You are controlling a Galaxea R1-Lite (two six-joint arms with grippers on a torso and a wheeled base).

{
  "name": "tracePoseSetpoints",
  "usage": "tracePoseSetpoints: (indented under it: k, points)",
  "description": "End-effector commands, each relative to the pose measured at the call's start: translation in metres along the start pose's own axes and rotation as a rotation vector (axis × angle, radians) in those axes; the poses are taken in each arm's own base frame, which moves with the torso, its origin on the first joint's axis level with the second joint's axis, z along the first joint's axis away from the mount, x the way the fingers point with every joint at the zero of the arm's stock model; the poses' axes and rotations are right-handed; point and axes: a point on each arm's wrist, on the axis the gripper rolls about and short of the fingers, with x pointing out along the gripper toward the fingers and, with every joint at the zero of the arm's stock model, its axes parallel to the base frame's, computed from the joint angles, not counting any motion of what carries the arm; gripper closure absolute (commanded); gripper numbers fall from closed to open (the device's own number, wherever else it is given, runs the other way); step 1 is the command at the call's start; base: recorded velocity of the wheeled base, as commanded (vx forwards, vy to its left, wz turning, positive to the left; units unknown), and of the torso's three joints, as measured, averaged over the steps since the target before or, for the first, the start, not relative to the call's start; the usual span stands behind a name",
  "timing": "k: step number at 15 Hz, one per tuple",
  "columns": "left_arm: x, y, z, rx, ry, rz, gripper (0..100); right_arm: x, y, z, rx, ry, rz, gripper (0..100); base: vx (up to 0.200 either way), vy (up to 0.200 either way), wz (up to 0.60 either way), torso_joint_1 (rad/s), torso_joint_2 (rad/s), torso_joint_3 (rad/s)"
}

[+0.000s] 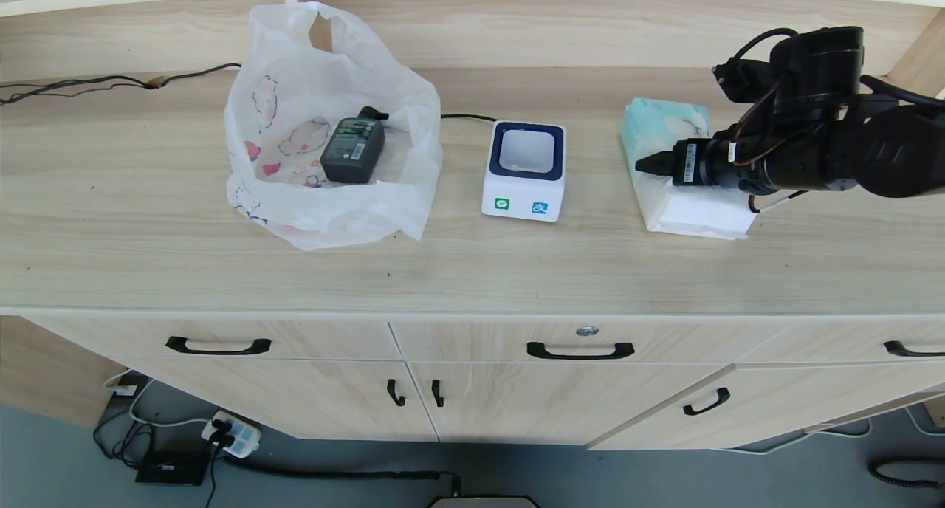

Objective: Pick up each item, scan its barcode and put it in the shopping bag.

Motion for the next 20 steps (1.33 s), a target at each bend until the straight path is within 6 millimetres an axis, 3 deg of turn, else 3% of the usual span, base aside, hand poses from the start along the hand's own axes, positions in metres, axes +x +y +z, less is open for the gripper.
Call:
tracePoseSetpoints:
  k: [1,14,20]
  points:
    - [0.0,0.0,0.0,0.0,0.0,0.0,0,0.003,0.003,-0.001,0.003,0.003,0.008,100,0.0,0.0,0.0,0.0,0.0,0.0]
    - [0.0,0.0,0.0,0.003,0.0,-0.002,0,-0.033,0.01,0.017,-0.038,-0.068,0.014,100,0.0,0.0,0.0,0.0,0.0,0.0]
    - [0.0,0.0,0.0,0.005,0.002,0.0,0,-0.09,0.01,0.031,-0.036,-0.149,0.035,100,0.0,0.0,0.0,0.0,0.0,0.0]
